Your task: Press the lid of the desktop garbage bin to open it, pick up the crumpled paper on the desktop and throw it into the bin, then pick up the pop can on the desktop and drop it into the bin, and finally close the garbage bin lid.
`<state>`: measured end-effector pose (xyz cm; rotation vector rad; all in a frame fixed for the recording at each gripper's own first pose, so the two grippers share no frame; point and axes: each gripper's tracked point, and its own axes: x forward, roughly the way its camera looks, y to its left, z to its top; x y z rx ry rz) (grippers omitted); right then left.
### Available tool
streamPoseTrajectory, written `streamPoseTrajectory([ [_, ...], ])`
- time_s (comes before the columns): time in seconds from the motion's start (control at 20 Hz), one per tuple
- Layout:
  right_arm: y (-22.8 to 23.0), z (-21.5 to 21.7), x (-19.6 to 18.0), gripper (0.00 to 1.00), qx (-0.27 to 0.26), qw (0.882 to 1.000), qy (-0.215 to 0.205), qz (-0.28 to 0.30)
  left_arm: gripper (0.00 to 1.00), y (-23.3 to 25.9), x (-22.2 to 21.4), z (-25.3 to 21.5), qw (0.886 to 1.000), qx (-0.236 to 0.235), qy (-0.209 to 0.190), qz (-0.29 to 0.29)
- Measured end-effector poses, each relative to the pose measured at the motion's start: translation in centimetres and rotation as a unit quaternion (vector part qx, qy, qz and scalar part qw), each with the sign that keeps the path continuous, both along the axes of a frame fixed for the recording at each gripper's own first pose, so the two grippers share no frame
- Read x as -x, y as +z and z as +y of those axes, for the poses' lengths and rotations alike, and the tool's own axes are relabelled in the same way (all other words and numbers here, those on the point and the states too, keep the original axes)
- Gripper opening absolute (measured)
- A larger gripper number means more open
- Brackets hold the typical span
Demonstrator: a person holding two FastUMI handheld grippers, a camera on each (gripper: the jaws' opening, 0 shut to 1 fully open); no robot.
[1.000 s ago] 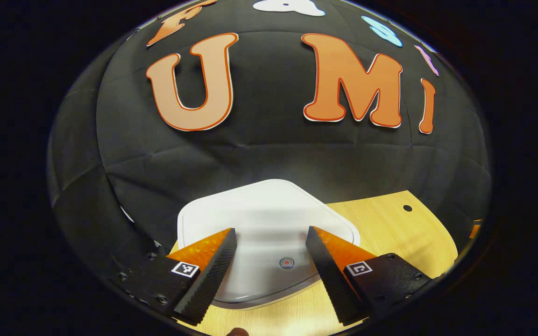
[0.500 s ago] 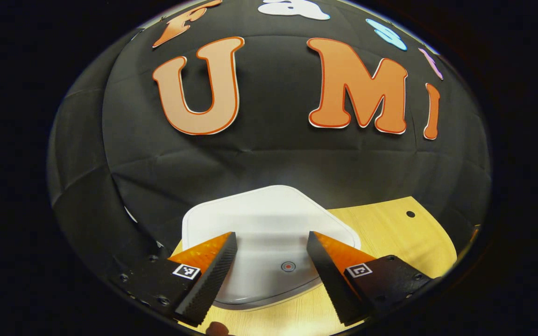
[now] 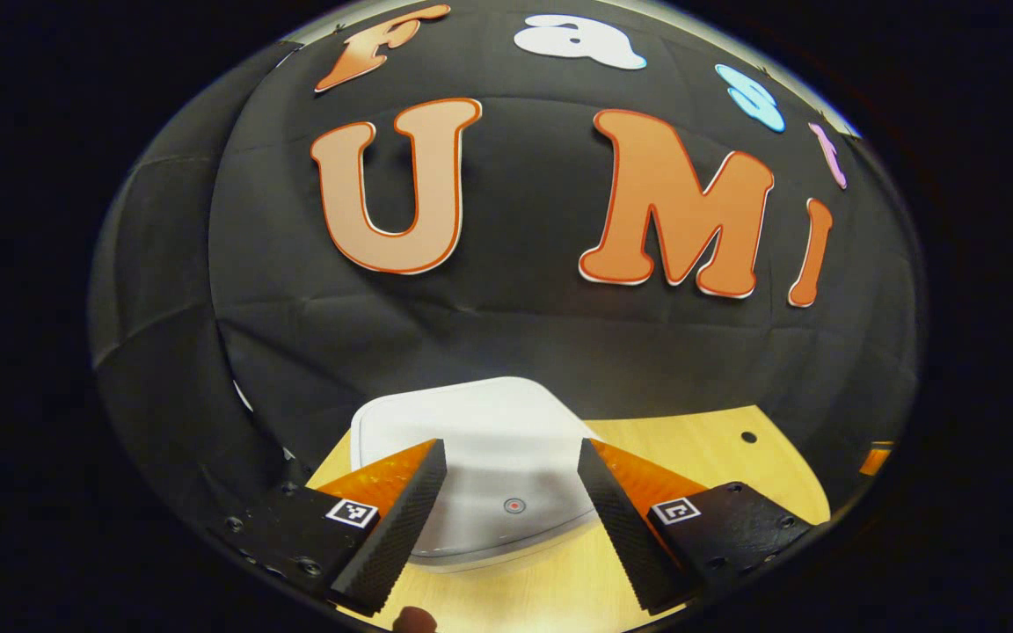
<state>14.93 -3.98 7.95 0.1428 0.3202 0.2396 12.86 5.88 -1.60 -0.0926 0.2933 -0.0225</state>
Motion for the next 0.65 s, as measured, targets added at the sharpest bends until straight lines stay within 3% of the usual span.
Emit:
streamPoseTrajectory([
  [0.2,2.3,1.3,-0.2,1.00,0.010,0.999,0.007,-0.031,0.95,2.9,2.1,-1.1,0.999,0.011,-0.007,-0.035],
  [0.25,2.7,1.6,-0.2,0.96,0.015,0.999,0.009,-0.038,0.95,3.5,2.8,-1.3,0.999,0.015,-0.010,-0.042],
  [0.45,3.7,2.7,0.1,0.96,0.037,0.997,0.012,-0.065,0.94,4.6,5.1,-2.6,0.997,0.031,-0.022,-0.062],
  [0.65,4.0,2.9,0.3,1.00,0.046,0.996,0.008,-0.081,0.94,5.1,6.8,-2.5,0.997,0.002,-0.013,-0.081],
])
